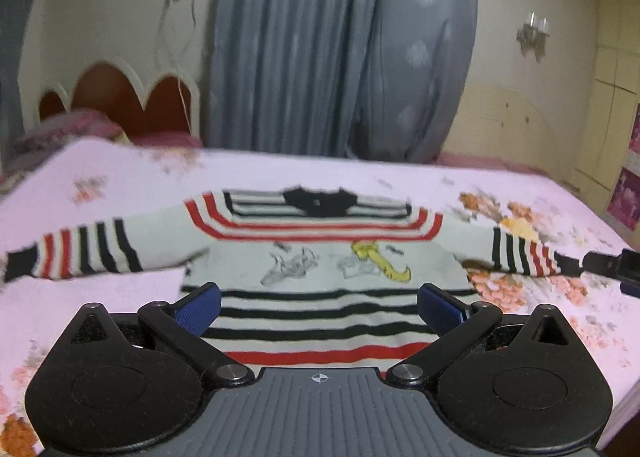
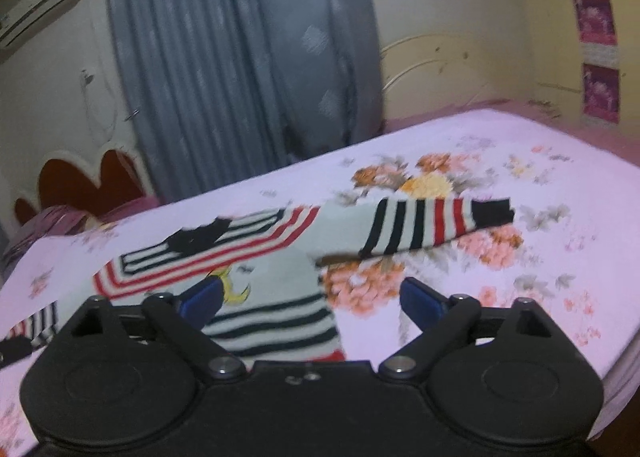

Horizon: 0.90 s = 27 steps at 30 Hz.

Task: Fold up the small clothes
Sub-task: 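Reach the right tool to the black sleeve cuff and close on it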

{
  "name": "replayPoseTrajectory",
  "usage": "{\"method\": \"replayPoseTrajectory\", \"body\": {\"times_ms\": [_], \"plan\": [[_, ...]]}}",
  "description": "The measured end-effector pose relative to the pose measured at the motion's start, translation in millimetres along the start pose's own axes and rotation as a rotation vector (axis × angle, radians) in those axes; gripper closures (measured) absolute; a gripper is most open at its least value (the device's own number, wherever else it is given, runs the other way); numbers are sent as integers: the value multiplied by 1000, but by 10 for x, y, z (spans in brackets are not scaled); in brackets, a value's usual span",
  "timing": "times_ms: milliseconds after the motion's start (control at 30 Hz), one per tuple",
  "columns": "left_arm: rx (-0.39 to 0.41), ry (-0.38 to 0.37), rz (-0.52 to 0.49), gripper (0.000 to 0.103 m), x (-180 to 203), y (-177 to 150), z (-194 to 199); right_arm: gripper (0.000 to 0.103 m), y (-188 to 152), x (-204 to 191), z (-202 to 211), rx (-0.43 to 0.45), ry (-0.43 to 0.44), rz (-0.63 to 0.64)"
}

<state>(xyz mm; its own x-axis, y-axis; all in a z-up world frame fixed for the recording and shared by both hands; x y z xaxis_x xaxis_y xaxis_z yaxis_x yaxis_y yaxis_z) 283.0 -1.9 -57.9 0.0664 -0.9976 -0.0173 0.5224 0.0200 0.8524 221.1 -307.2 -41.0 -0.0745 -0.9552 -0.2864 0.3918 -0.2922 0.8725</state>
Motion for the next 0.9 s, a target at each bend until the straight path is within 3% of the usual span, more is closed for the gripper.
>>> {"method": "replayPoseTrajectory", "body": {"times_ms": [100, 233, 333, 667, 900], "plan": [[-1, -53, 32, 1, 64, 44, -158, 23, 110, 134, -68, 22, -35, -2], [5, -63, 25, 1, 309, 95, -461, 50, 268, 530, -219, 47, -92, -48], [-12, -63, 31, 0, 534, 118, -709, 58, 360, 941, -414, 46, -137, -104], [-113, 20, -28, 0, 1364, 233, -1553, 62, 398, 2458, -1375, -27, -235, -338], [-162, 43, -80, 0, 1929, 294, -1941, 63, 247, 3100, -1808, -72, -259, -458]]}}
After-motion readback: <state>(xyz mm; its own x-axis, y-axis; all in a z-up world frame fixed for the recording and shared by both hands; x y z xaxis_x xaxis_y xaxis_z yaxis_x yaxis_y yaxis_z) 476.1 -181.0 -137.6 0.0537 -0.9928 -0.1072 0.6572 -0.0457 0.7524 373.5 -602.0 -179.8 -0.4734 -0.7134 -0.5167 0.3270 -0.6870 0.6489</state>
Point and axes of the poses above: each gripper's, at about its wrist camera, not at the fingertips, and z roughly against the way its jaws point, x to its right, y to its top, the point moved 9 cm from there along -z, roughly the way its jaws point, and after that the axes turned 14 degrees about y, right-handed, at the moved point
